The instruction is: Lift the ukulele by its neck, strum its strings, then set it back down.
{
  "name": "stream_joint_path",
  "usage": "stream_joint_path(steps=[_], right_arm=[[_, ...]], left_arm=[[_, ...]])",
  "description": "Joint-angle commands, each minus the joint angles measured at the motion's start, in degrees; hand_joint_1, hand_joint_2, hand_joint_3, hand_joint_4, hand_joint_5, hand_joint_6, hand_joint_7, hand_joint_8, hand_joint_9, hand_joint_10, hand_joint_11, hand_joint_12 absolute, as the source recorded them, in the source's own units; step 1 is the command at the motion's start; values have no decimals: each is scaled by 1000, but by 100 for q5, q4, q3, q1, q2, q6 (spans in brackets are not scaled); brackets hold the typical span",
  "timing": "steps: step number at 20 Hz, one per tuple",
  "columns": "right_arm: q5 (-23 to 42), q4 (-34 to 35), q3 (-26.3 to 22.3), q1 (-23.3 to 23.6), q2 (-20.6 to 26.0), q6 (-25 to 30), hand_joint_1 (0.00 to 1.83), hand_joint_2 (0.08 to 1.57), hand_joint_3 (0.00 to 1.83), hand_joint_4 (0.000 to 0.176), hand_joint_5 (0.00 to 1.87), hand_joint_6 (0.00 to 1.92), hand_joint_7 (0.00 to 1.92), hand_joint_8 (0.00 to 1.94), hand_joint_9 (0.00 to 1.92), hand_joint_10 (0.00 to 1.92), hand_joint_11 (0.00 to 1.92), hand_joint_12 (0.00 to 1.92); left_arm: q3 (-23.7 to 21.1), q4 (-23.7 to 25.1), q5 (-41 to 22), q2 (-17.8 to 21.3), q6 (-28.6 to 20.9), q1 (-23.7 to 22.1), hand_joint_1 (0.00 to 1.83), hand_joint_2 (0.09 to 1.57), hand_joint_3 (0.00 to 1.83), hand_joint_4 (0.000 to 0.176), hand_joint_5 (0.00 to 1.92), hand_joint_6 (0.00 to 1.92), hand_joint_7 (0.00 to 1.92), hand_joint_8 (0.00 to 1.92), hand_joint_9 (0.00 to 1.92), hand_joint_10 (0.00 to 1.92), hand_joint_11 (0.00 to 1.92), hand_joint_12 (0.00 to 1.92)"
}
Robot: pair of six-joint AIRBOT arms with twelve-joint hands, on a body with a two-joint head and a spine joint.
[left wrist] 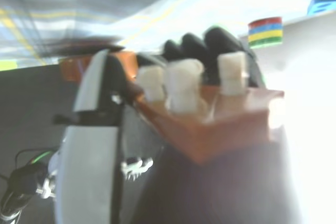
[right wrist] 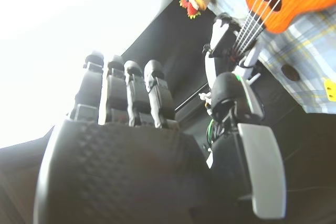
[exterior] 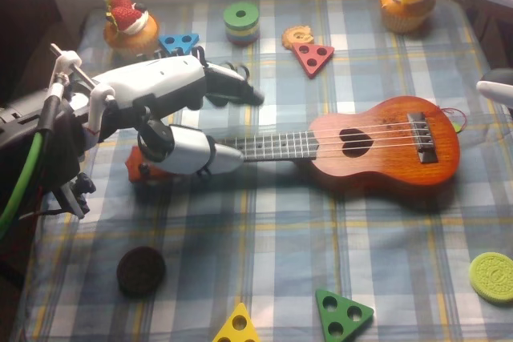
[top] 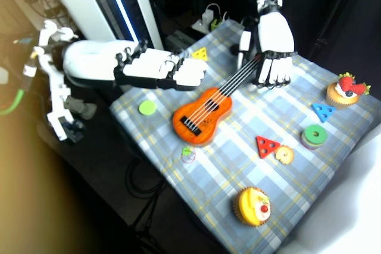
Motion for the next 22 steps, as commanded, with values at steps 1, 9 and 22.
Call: stream_joint_path(steps=[1, 9, 22], right_arm=[[739, 76, -19, 75, 36, -22, 360, 1376, 7, 0, 133, 14, 0, 0, 0, 0, 0, 0], [990, 78, -120, 66, 149, -22, 334, 1363, 0, 48, 0, 0, 0, 0, 0, 0, 0, 0], [2361, 777, -254, -554, 297, -102, 365, 1267, 0, 26, 0, 0, 0, 0, 0, 0, 0, 0]], left_arm=[[-38, 91, -667, 43, -40, -39, 848, 1160, 0, 0, 343, 23, 309, 61, 88, 663, 0, 1507], [-601, 805, -2168, 878, -1288, 224, 519, 1198, 17, 35, 0, 0, 0, 0, 0, 0, 0, 0], [-366, 1103, -5672, 1489, -4771, 1083, 275, 1309, 16, 138, 0, 0, 0, 0, 0, 0, 0, 0]])
